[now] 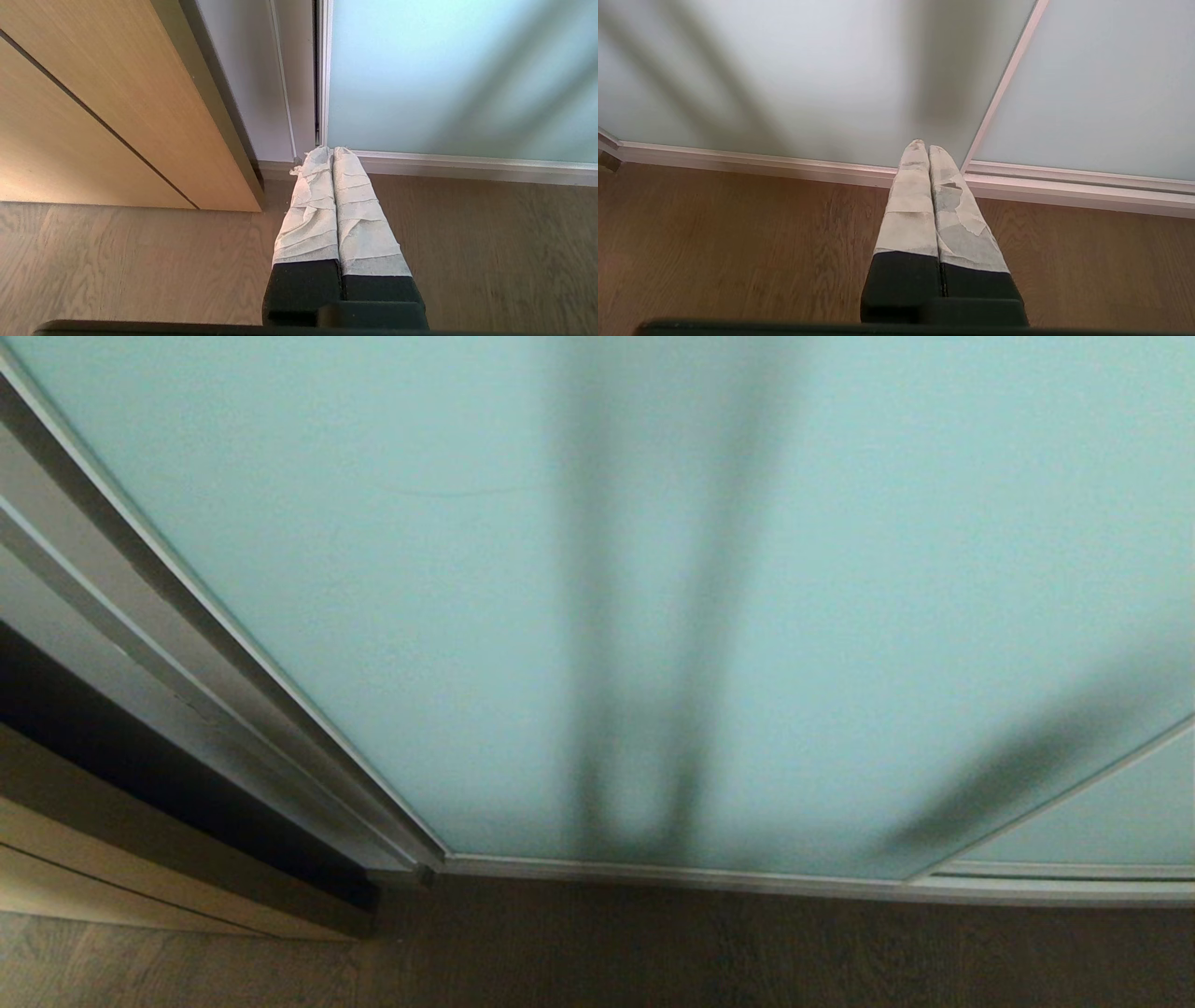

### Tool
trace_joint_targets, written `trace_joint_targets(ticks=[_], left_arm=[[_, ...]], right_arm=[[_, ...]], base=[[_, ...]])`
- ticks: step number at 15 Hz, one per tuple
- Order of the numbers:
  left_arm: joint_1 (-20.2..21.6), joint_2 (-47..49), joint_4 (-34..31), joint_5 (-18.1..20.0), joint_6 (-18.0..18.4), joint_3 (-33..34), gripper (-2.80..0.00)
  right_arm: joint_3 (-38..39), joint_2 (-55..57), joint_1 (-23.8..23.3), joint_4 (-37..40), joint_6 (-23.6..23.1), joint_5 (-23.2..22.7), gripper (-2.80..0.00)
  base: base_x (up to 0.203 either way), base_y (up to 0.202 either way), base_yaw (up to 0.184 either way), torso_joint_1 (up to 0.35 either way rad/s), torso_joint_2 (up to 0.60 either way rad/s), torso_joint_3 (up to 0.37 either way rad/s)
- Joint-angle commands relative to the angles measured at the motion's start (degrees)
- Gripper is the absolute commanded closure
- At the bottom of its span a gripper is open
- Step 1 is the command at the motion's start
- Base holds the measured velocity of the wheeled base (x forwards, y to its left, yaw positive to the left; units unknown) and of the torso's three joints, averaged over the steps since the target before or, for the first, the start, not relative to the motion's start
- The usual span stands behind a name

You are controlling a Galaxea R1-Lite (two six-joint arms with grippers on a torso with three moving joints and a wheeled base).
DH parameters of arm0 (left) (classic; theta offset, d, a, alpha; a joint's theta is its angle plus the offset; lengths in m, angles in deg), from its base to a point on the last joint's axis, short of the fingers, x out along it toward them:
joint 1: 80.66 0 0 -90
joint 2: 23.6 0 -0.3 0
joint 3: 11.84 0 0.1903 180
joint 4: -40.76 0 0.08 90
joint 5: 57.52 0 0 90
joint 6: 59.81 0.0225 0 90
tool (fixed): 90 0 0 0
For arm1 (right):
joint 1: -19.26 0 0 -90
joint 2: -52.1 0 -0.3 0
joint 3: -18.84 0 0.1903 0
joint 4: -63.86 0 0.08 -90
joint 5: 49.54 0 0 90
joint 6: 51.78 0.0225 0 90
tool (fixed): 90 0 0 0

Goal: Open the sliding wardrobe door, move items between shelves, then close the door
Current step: Open the door

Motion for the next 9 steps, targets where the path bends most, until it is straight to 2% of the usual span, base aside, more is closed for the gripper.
trace_joint_targets(ticks=[1,4,6,9], left_arm=[[0.02,0.08,0.01,0.00,0.02,0.00,0.00],[0.02,0.08,-0.17,0.00,0.72,-0.09,0.00],[0.02,0.08,0.01,0.01,-0.54,-0.04,0.00],[0.02,0.08,0.01,0.04,-0.20,-0.09,0.00]], right_arm=[[0.00,-0.04,0.02,-0.04,-0.05,0.00,0.00],[0.00,-0.04,0.02,-0.04,0.02,0.00,0.00],[0.00,-0.04,0.02,-0.04,-0.01,0.00,0.00],[0.00,-0.04,0.02,-0.04,0.02,0.00,0.00]], base=[[0.000,0.000,0.000,0.000,0.00,0.000],[0.000,0.000,0.000,0.000,0.00,0.000],[0.000,0.000,0.000,0.000,0.00,0.000],[0.000,0.000,0.000,0.000,0.00,0.000]])
